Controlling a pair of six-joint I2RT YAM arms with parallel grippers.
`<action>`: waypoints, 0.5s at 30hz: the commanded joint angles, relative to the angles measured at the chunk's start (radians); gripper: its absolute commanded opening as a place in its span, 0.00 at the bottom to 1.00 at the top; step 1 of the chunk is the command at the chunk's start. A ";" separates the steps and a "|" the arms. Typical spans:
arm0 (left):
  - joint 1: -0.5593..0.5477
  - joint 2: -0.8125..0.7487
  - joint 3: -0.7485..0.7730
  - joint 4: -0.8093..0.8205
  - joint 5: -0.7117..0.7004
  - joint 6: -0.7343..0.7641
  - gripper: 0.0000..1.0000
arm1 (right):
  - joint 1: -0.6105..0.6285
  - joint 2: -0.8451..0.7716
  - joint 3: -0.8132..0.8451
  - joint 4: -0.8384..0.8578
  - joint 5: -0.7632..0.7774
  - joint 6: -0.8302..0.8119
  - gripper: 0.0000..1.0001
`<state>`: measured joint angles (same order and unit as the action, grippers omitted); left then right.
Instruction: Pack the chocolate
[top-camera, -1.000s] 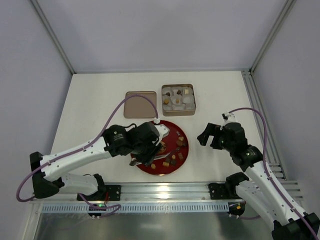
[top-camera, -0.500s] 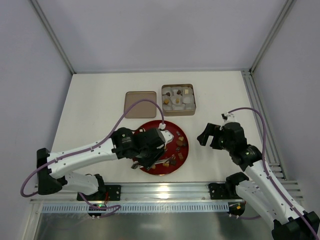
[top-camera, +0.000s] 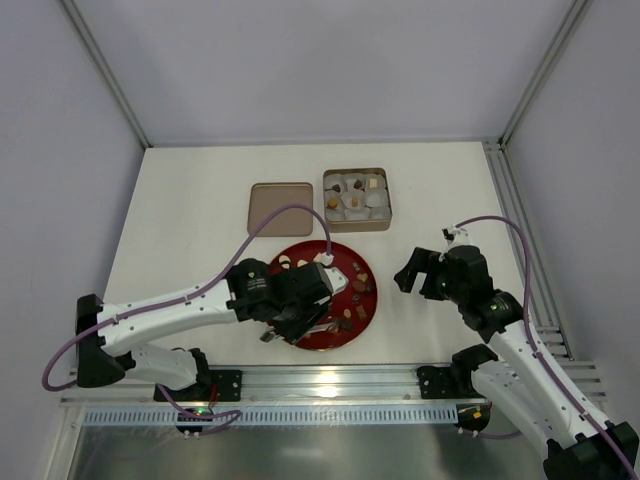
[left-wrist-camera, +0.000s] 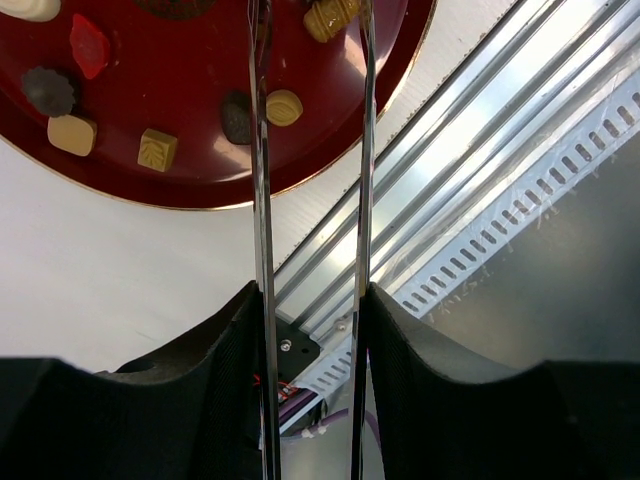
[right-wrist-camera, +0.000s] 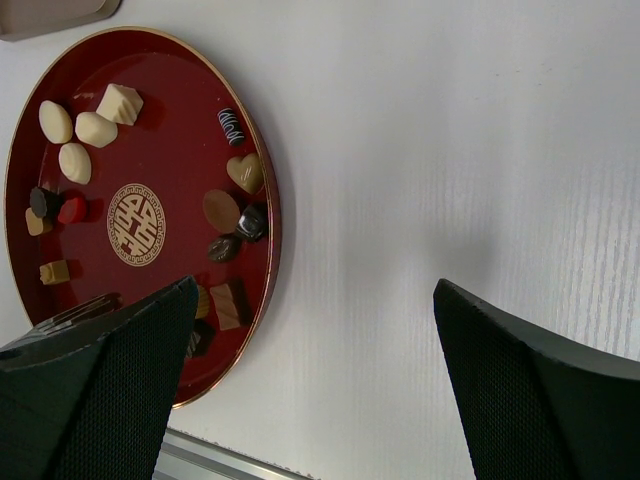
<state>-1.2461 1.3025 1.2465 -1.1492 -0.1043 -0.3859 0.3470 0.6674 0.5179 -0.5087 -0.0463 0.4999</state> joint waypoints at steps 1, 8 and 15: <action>-0.015 -0.003 -0.005 -0.020 0.000 0.007 0.44 | 0.003 -0.012 -0.002 0.033 0.017 0.003 1.00; -0.032 0.014 -0.010 -0.026 0.014 0.016 0.44 | 0.003 -0.014 -0.009 0.033 0.017 0.006 1.00; -0.033 0.024 -0.022 -0.014 0.015 0.024 0.44 | 0.004 -0.017 -0.013 0.036 0.016 0.006 0.99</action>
<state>-1.2743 1.3224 1.2278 -1.1648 -0.1024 -0.3809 0.3470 0.6670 0.5102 -0.5072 -0.0463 0.5003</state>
